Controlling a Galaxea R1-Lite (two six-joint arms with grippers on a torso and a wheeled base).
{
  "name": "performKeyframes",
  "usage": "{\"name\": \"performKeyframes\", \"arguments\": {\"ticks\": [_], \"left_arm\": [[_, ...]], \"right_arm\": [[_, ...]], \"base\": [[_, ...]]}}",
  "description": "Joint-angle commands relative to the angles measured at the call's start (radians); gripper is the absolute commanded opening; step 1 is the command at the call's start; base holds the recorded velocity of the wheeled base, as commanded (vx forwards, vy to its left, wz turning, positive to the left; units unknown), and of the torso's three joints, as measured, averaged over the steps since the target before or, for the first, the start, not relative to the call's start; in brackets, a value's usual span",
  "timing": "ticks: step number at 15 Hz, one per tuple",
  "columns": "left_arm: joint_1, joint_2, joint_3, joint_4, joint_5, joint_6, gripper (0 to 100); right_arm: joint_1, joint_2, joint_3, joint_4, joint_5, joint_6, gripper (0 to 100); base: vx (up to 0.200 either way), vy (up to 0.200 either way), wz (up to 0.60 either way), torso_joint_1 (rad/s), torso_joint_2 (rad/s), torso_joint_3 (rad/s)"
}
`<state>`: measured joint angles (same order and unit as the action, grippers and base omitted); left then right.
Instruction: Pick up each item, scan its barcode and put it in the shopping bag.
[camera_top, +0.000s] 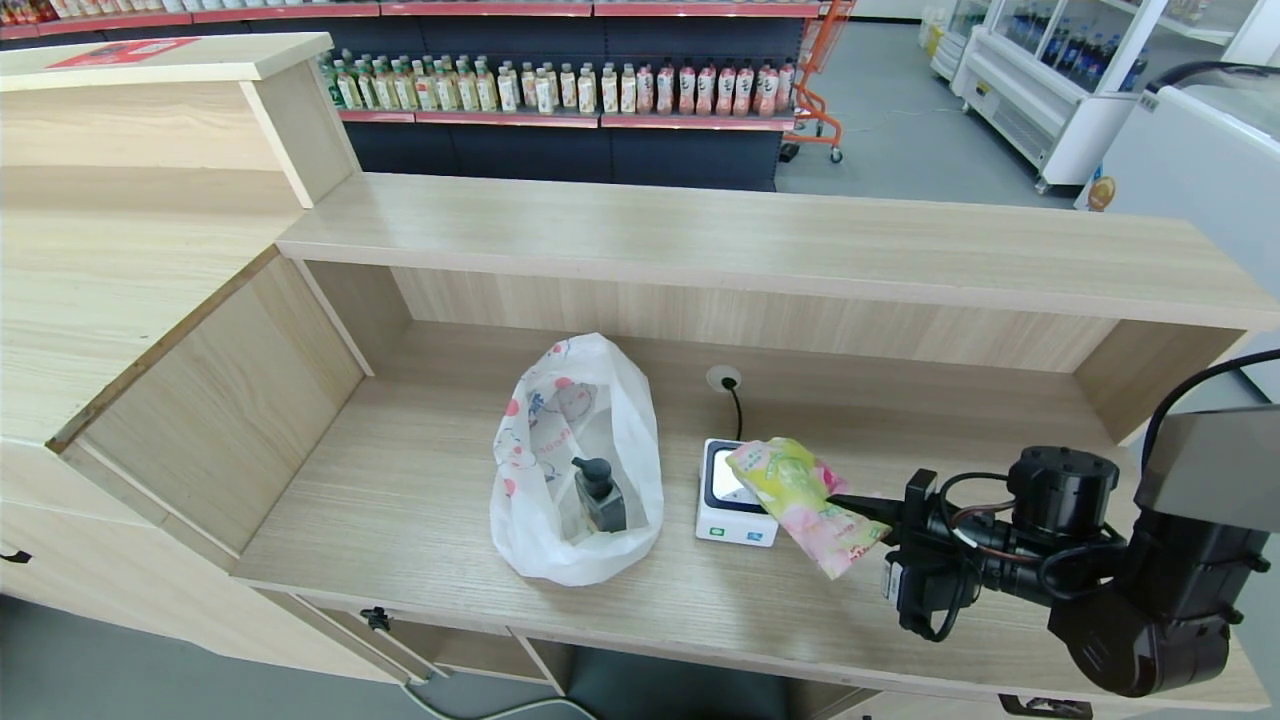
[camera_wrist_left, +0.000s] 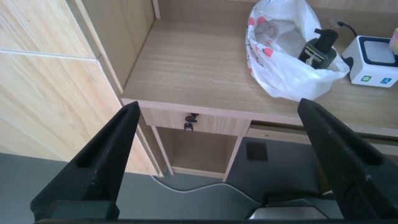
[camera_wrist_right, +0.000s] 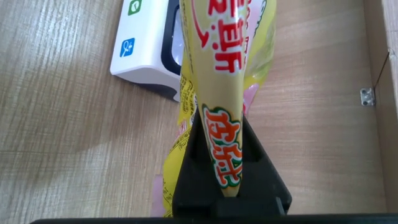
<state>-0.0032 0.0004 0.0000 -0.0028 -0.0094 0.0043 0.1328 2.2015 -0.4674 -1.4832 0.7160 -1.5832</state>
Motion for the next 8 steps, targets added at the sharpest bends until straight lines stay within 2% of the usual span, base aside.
{"name": "performKeyframes", "arguments": {"ticks": [1, 8], "left_arm": [[0.000, 0.000, 0.000, 0.000, 0.000, -0.001, 100], [0.000, 0.000, 0.000, 0.000, 0.000, 0.000, 100]], "right_arm": [[0.001, 0.007, 0.009, 0.000, 0.000, 0.000, 0], [-0.001, 0.015, 0.032, 0.000, 0.000, -0.004, 0]], "base": [[0.000, 0.000, 0.00, 0.000, 0.00, 0.000], [0.000, 0.000, 0.00, 0.000, 0.00, 0.000]]}}
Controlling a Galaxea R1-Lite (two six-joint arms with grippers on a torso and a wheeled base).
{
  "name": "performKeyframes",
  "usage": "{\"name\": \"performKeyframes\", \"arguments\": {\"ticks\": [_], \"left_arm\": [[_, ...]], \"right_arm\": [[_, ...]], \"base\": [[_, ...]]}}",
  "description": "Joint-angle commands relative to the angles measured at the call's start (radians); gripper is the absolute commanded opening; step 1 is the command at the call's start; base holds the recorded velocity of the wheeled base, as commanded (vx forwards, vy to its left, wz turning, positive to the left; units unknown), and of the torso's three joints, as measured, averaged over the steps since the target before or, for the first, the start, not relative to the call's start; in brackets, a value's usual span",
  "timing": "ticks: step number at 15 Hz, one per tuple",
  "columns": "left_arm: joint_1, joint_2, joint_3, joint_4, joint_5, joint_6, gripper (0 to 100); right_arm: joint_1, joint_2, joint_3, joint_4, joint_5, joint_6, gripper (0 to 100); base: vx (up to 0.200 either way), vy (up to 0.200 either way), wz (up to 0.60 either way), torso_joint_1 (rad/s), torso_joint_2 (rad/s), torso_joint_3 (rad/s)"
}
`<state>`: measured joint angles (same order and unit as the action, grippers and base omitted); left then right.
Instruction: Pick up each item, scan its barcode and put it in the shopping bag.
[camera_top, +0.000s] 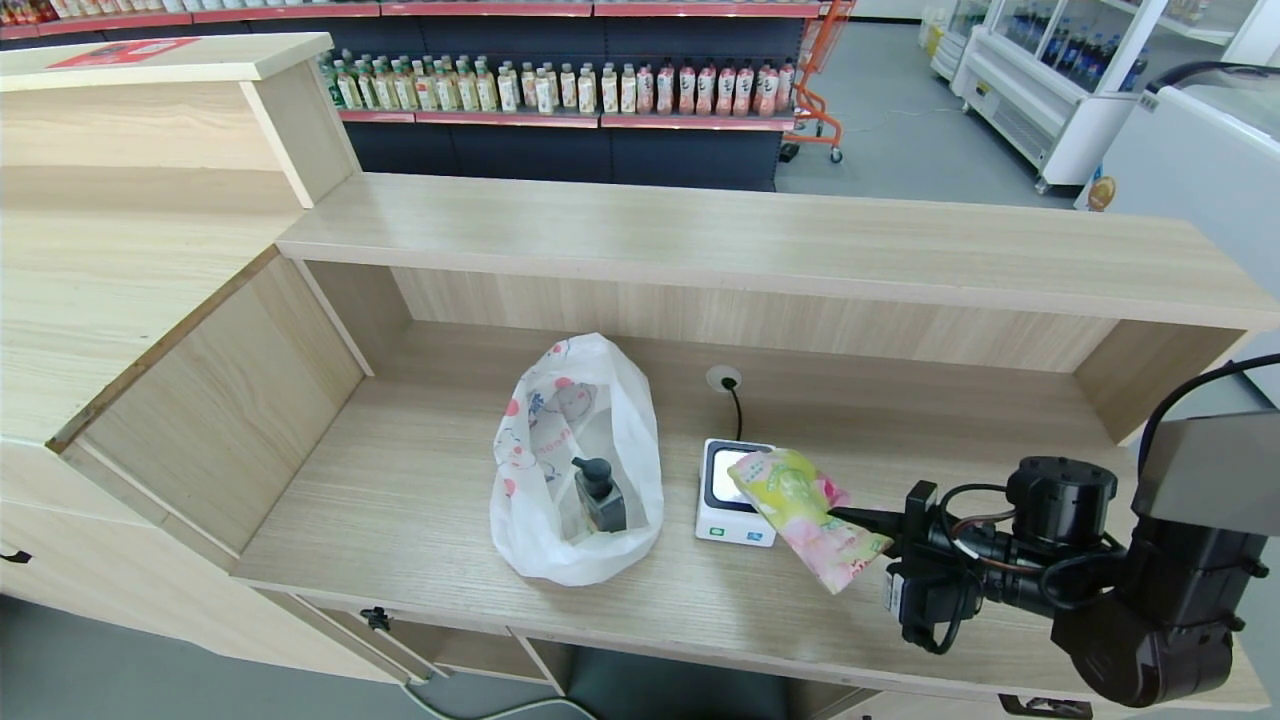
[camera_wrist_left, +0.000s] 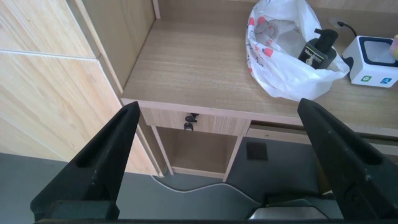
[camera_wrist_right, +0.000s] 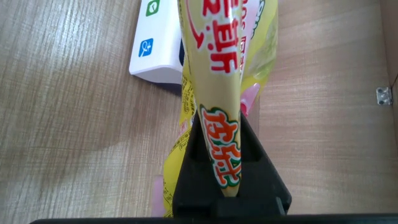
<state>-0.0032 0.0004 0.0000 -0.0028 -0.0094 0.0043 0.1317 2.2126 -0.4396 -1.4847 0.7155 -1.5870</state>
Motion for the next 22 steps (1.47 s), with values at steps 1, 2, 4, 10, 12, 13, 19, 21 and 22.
{"name": "performKeyframes", "arguments": {"ticks": [1, 2, 4, 10, 12, 13, 19, 21, 22], "left_arm": [[0.000, 0.000, 0.000, 0.000, 0.000, 0.000, 100], [0.000, 0.000, 0.000, 0.000, 0.000, 0.000, 100], [0.000, 0.000, 0.000, 0.000, 0.000, 0.000, 100], [0.000, 0.000, 0.000, 0.000, 0.000, 0.000, 100], [0.000, 0.000, 0.000, 0.000, 0.000, 0.000, 100], [0.000, 0.000, 0.000, 0.000, 0.000, 0.000, 100], [0.000, 0.000, 0.000, 0.000, 0.000, -0.006, 100], [0.000, 0.000, 0.000, 0.000, 0.000, -0.006, 100], [0.000, 0.000, 0.000, 0.000, 0.000, -0.006, 100]], "right_arm": [[0.000, 0.004, 0.007, 0.000, 0.001, -0.001, 0], [0.000, 0.004, 0.015, 0.000, 0.001, -0.001, 0], [0.000, 0.006, 0.024, 0.000, 0.001, -0.001, 0], [0.000, 0.010, 0.041, 0.000, 0.001, -0.002, 0], [0.000, -0.001, 0.033, -0.022, -0.001, 0.005, 0], [0.000, -0.001, 0.035, -0.039, -0.001, 0.007, 0], [0.028, -0.031, 0.091, -0.086, -0.076, -0.016, 0], [0.034, -0.028, 0.110, -0.086, -0.099, -0.045, 0], [0.032, -0.028, 0.113, -0.086, -0.100, -0.070, 0]], "base": [[0.000, 0.000, 0.00, 0.000, 0.00, 0.000], [0.000, 0.000, 0.00, 0.000, 0.00, 0.000], [0.000, 0.000, 0.00, 0.000, 0.00, 0.000], [0.000, 0.000, 0.00, 0.000, 0.00, 0.000], [0.000, 0.000, 0.00, 0.000, 0.00, 0.000], [0.000, 0.000, 0.00, 0.000, 0.00, 0.000], [0.000, 0.000, 0.00, 0.000, 0.00, 0.000], [0.000, 0.000, 0.00, 0.000, 0.00, 0.000], [0.000, 0.000, 0.00, 0.000, 0.00, 0.000]]}}
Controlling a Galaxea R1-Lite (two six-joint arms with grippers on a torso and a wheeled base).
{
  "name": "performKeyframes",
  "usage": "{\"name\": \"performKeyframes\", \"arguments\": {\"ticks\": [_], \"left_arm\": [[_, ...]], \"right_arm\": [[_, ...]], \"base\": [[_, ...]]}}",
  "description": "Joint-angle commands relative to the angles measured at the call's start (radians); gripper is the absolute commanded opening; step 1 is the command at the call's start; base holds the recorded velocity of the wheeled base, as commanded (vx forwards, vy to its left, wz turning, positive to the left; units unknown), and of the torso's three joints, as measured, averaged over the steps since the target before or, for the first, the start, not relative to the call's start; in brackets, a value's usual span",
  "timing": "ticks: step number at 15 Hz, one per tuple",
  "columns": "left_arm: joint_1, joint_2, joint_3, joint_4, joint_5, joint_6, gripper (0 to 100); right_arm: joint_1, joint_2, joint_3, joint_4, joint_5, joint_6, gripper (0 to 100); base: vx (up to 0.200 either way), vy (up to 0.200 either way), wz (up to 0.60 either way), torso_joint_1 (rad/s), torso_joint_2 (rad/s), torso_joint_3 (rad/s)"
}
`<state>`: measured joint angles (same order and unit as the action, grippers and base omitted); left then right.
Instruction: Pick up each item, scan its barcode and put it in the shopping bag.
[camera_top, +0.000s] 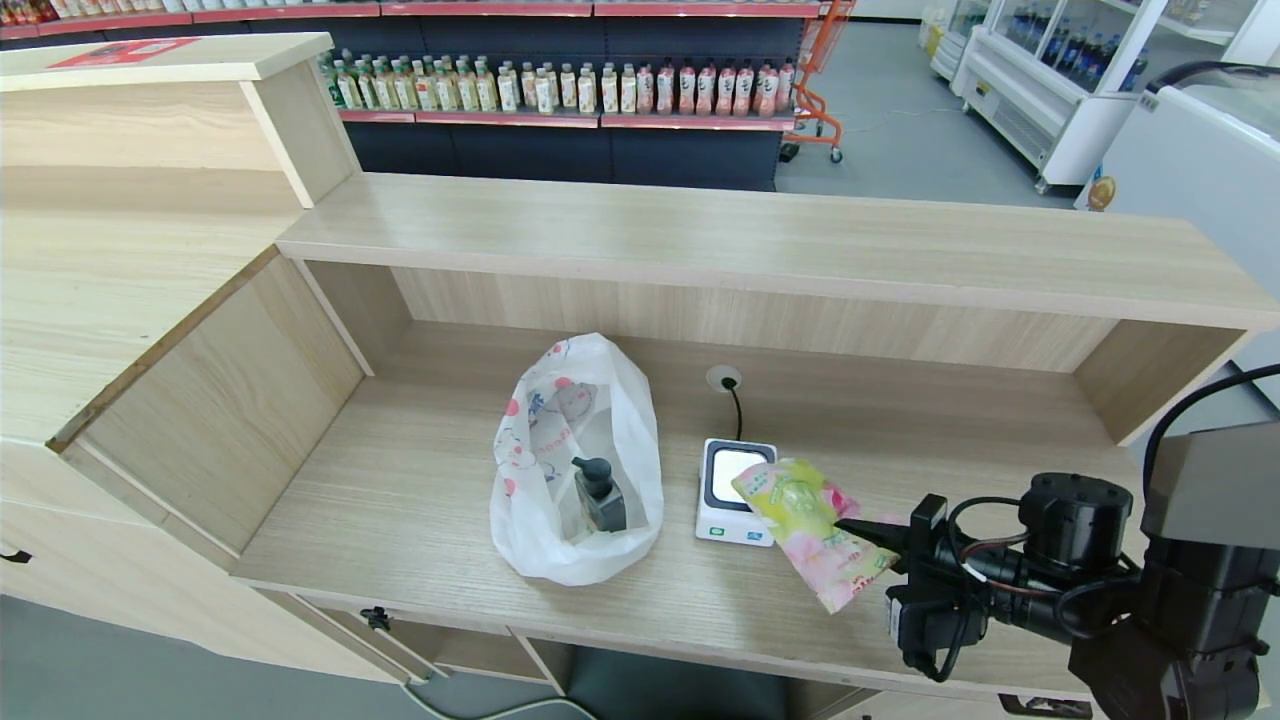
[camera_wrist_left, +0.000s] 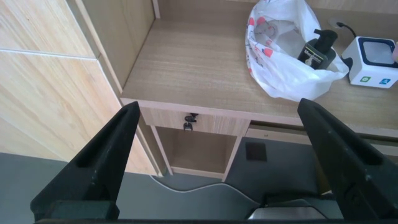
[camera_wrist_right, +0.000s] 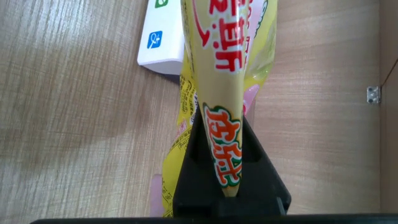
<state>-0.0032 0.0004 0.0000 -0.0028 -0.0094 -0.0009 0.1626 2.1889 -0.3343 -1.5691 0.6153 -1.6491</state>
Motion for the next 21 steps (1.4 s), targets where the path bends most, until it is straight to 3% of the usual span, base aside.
{"name": "performKeyframes", "arguments": {"ticks": [1, 13, 14, 16, 18, 20, 21], "left_arm": [[0.000, 0.000, 0.000, 0.000, 0.000, -0.001, 100], [0.000, 0.000, 0.000, 0.000, 0.000, -0.001, 100], [0.000, 0.001, 0.000, 0.000, 0.000, -0.001, 100], [0.000, 0.000, 0.000, 0.000, 0.000, -0.001, 100], [0.000, 0.000, 0.000, 0.000, 0.000, -0.001, 100], [0.000, 0.000, 0.000, 0.000, 0.000, -0.001, 100], [0.000, 0.000, 0.000, 0.000, 0.000, -0.001, 100]], "right_arm": [[0.000, -0.008, 0.003, -0.002, -0.003, -0.011, 0], [-0.011, -0.054, -0.057, -0.002, 0.007, 0.005, 0], [-0.012, -0.133, -0.062, 0.027, -0.009, 0.083, 0], [0.011, -0.423, -0.261, 0.394, -0.143, 0.414, 0], [0.026, -0.629, -0.376, 0.790, -0.322, 0.818, 0], [0.035, -0.745, -0.312, 0.962, -0.404, 1.198, 0], [0.037, -0.775, -0.262, 0.982, -0.434, 1.293, 0]], "base": [[0.000, 0.000, 0.00, 0.000, 0.00, 0.000], [0.000, 0.000, 0.00, 0.000, 0.00, 0.000], [0.000, 0.000, 0.00, 0.000, 0.00, 0.000], [0.000, 0.000, 0.00, 0.000, 0.00, 0.000], [0.000, 0.000, 0.00, 0.000, 0.00, 0.000], [0.000, 0.000, 0.00, 0.000, 0.00, 0.000], [0.000, 0.000, 0.00, 0.000, 0.00, 0.000]]}}
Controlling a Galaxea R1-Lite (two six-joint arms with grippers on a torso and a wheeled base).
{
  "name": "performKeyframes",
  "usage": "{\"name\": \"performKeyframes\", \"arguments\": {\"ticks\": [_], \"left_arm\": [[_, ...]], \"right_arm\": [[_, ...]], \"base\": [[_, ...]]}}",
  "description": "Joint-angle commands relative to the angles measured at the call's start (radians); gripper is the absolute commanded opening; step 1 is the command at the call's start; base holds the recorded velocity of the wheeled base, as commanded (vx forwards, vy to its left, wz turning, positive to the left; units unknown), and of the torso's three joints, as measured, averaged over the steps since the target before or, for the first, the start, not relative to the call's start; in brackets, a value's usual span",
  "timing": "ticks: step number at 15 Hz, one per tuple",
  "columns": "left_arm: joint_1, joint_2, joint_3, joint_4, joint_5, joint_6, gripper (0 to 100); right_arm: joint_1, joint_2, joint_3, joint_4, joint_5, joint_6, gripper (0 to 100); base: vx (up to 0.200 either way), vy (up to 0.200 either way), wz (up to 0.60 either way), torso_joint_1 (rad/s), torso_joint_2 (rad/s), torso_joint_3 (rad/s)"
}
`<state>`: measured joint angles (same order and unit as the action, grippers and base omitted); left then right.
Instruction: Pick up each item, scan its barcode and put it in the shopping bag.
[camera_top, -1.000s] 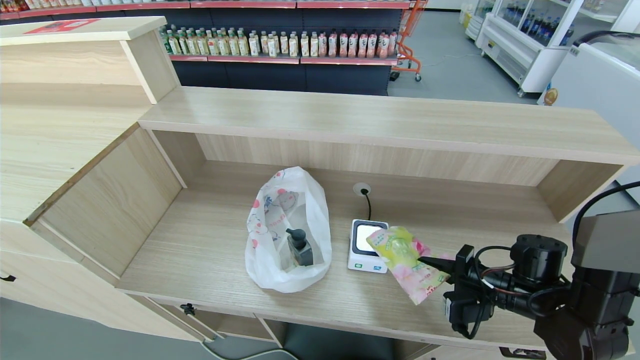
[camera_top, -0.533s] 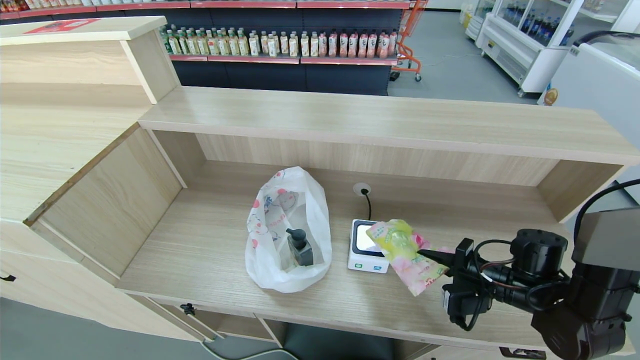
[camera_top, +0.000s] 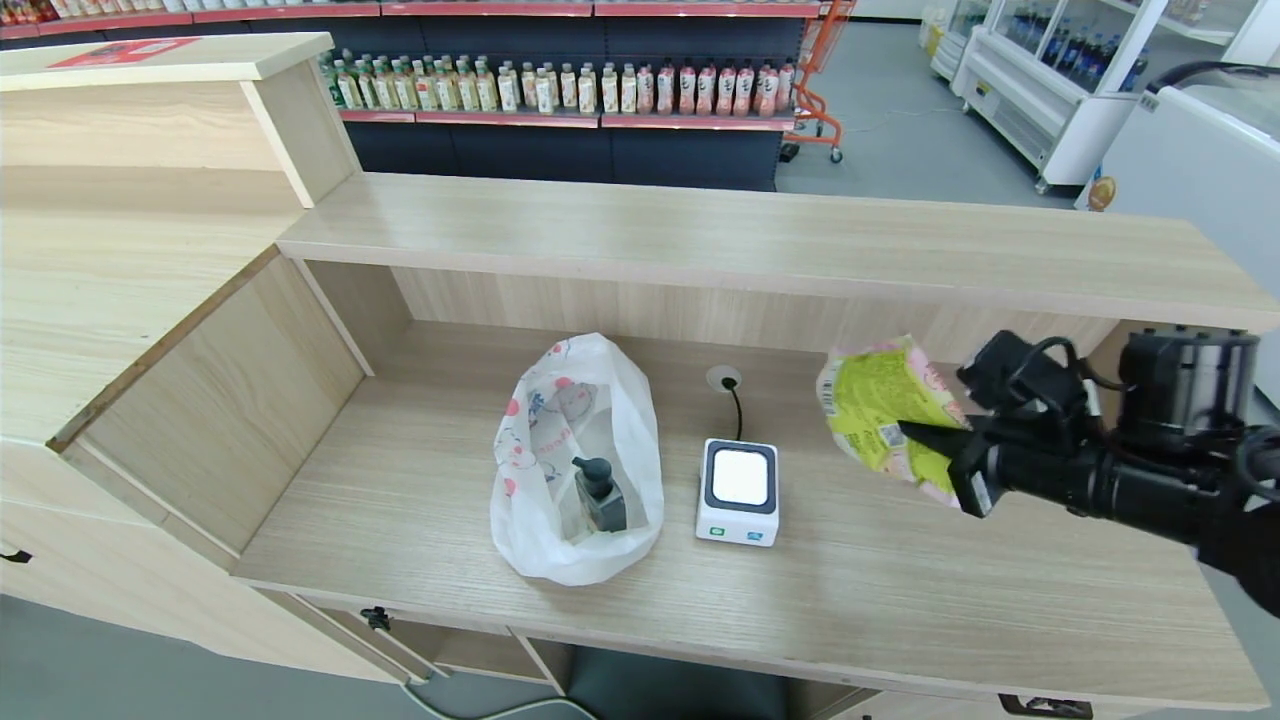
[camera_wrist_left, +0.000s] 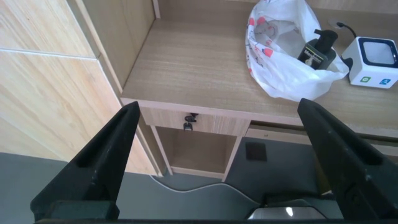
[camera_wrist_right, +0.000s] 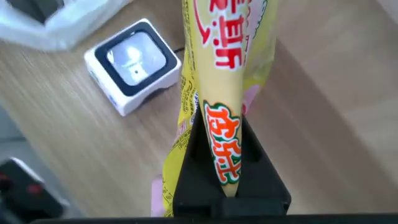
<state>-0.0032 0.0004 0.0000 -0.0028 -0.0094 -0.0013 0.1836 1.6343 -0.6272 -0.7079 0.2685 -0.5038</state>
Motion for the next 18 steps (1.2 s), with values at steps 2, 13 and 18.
{"name": "performKeyframes", "arguments": {"ticks": [2, 13, 18], "left_arm": [[0.000, 0.000, 0.000, 0.000, 0.000, 0.000, 100], [0.000, 0.000, 0.000, 0.000, 0.000, 0.000, 100], [0.000, 0.001, 0.000, 0.000, 0.000, 0.000, 100]], "right_arm": [[0.005, -0.294, 0.155, 0.123, -0.193, 0.179, 0], [0.037, -0.340, 0.146, 0.117, -0.120, 0.341, 0], [0.042, -0.330, 0.084, 0.128, -0.092, 0.484, 0]], "base": [[0.000, 0.000, 0.00, 0.000, 0.00, 0.000], [0.000, 0.000, 0.00, 0.000, 0.00, 0.000], [0.000, 0.000, 0.00, 0.000, 0.00, 0.000]]}}
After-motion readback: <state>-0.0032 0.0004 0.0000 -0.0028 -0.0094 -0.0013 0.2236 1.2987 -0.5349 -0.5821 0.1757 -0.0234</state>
